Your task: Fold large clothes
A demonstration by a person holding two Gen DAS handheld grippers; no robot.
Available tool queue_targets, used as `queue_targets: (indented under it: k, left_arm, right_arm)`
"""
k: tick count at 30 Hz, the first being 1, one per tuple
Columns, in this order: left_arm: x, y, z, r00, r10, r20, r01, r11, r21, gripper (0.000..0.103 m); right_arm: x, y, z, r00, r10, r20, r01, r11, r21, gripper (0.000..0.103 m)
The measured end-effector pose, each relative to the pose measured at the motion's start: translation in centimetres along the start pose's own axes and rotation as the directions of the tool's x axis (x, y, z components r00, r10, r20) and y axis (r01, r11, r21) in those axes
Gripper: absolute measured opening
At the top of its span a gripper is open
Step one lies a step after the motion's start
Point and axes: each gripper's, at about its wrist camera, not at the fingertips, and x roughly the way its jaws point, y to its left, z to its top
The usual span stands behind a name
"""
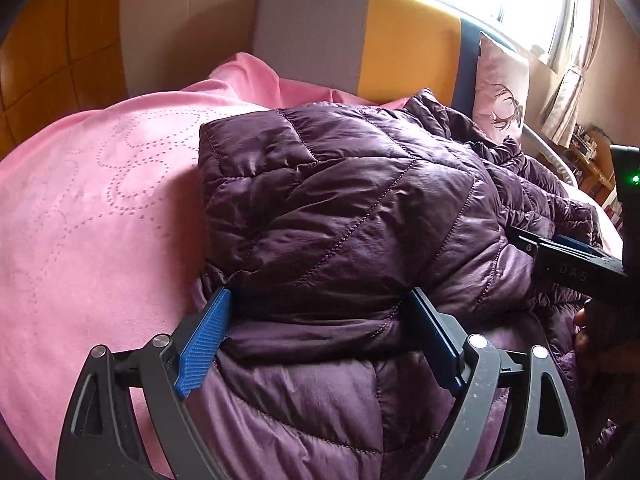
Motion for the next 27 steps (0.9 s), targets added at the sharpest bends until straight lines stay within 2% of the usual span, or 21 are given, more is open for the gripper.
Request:
queue_targets:
  k: [6, 12, 19, 23, 27]
  left_arm:
    - [-2.9, 0.1, -0.1, 0.998, 0.027, 0.048, -0.026, 0.999, -0.027, 0.087]
    - [-6.1, 0.1, -0.8, 0.996, 0.023, 0.090, -0.021, 1.000, -0.024, 0.087]
    - [-9.2, 0.2, -2.7, 0.993, 0.010, 0.117, -0.007, 1.000, -0.026, 0.087]
    - [-10.1, 0.5, -4.2, 0.995, 0.010, 0.102, -0.008, 1.000, -0.027, 0.087]
    - [-10.8, 0.8, -6.1, 0.996, 0.013, 0.083, -0.012, 1.000, -0.022, 0.087]
  right_arm:
    - [-2.6, -1.0, -0.4, 1.000, 0.031, 0.000, -0.031, 0.999, 0.035, 0.101]
    - [-6.7, -2.5, -2.7, 0.998, 0.063, 0.011, -0.064, 0.994, 0.093, 0.101]
    - [-9.9, -5.0, -7.6, 0.998, 0.054, -0.043, -0.048, 0.992, 0.120, 0.101]
    - [-11.2, -6.7, -10.8, 0.995, 0.060, -0.080, -0.047, 0.988, 0.148, 0.101]
    - [-12.9, -7.3, -13.2, 0.995, 0.050, -0.087, -0.040, 0.992, 0.118, 0.101]
